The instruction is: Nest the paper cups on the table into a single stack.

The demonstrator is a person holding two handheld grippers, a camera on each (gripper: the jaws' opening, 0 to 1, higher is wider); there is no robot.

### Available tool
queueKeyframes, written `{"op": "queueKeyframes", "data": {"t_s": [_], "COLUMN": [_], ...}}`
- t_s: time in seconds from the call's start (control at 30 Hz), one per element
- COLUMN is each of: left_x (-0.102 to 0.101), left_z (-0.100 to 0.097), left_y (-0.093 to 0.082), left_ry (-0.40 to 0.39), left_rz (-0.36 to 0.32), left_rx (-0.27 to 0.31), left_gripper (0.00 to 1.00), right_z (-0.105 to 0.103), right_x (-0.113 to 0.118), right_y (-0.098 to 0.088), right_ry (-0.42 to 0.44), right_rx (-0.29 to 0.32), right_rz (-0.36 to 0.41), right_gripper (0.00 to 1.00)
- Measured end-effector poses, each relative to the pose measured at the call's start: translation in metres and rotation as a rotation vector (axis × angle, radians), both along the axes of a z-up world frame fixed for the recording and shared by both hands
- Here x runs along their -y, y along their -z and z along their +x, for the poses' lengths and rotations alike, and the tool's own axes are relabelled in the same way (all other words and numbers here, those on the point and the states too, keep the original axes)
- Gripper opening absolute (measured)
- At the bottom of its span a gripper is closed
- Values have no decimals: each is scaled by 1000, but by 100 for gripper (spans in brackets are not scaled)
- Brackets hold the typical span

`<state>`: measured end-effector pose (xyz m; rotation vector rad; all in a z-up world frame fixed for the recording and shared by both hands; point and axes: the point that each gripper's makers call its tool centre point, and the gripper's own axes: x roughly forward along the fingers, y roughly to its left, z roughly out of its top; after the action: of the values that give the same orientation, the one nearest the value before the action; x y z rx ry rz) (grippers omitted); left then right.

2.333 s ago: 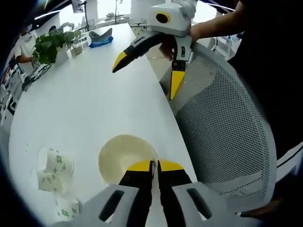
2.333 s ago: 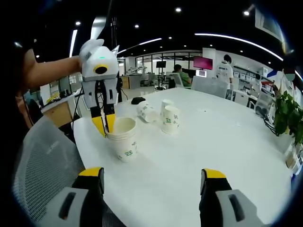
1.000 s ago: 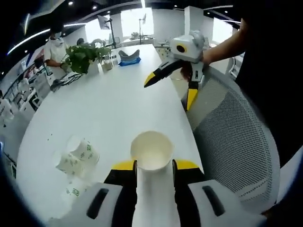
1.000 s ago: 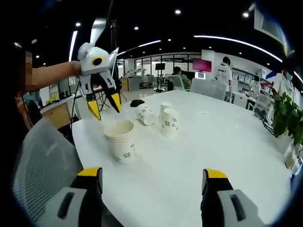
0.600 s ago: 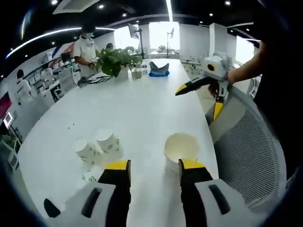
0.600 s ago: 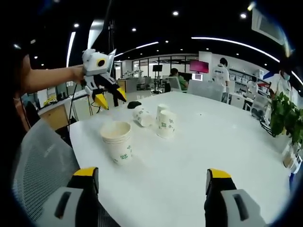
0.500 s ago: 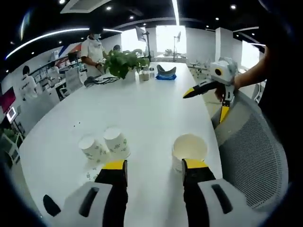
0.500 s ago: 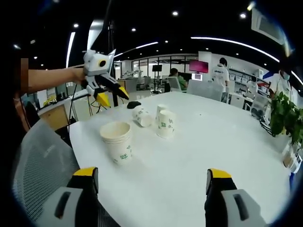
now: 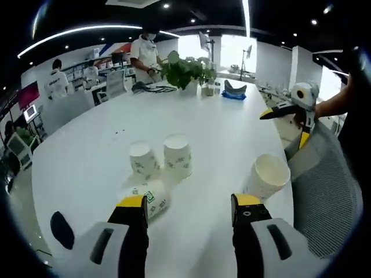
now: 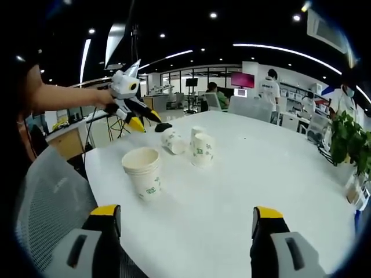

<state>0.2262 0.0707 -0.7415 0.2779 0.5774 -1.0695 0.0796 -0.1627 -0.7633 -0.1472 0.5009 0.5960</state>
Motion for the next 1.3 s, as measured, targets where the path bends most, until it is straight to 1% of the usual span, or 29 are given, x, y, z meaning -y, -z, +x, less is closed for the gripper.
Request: {"op": "queueKeyframes", "data": {"t_s": [0.07, 0.1, 0.23, 0.33, 0.37, 0.43, 0.47, 0.6, 0.63, 0.7, 0.73, 0.83, 0.93, 1.0, 1.13, 1.23, 1.3], "left_x": [-1, 4, 4, -4, -4, -12, -13, -15, -15, -20, -20, -19, -13, -11, -15, -13, -12], "left_z": [5, 2, 5, 18, 20, 33, 34, 45, 47, 56, 59, 62, 58, 56, 59, 57, 55], "left_y": [3, 4, 10, 18, 18, 24, 24, 31, 32, 36, 36, 36, 34, 35, 42, 44, 43], "left_ry": [-6, -11, -44, -72, -82, -109, -118, -169, -189, -206, -218, -234, -236, -236, -241, -250, -265], "left_rz": [-10, -13, -2, 8, 6, 6, 7, 9, -10, -39, -58, -85, -99, -104, -125, -152, -189], "left_rx": [-10, -12, -35, -48, -52, -54, -55, -86, -105, -128, -140, -168, -181, -194, -233, -259, -277], "left_gripper": [56, 57, 58, 59, 61, 64, 63, 56, 56, 54, 53, 49, 48, 44, 35, 31, 28], "right_z": [0, 0, 0, -1, -1, -1, -1, -2, -3, -3, -3, -2, -3, -4, -4, -4, -4], "right_x": [1, 1, 1, 1, 1, 1, 1, -1, -1, -2, -2, 0, -1, -2, -1, -1, -2], "right_y": [1, 2, 3, 3, 3, 4, 4, 4, 4, 4, 4, 4, 4, 5, 5, 6, 6], "right_ry": [-1, -2, -5, -4, -3, -3, -3, -9, -11, -11, -9, -5, -9, -12, -12, -11, -14], "right_rx": [-2, -3, -6, -7, -8, -9, -12, -18, -19, -21, -19, -21, -25, -28, -30, -33, -35], "right_rz": [-1, -1, -5, -5, -5, -4, -5, -7, -10, -11, -9, -7, -5, -7, -6, -6, -8], "right_gripper": [95, 94, 94, 94, 94, 94, 93, 92, 92, 92, 92, 92, 91, 91, 90, 89, 89]}}
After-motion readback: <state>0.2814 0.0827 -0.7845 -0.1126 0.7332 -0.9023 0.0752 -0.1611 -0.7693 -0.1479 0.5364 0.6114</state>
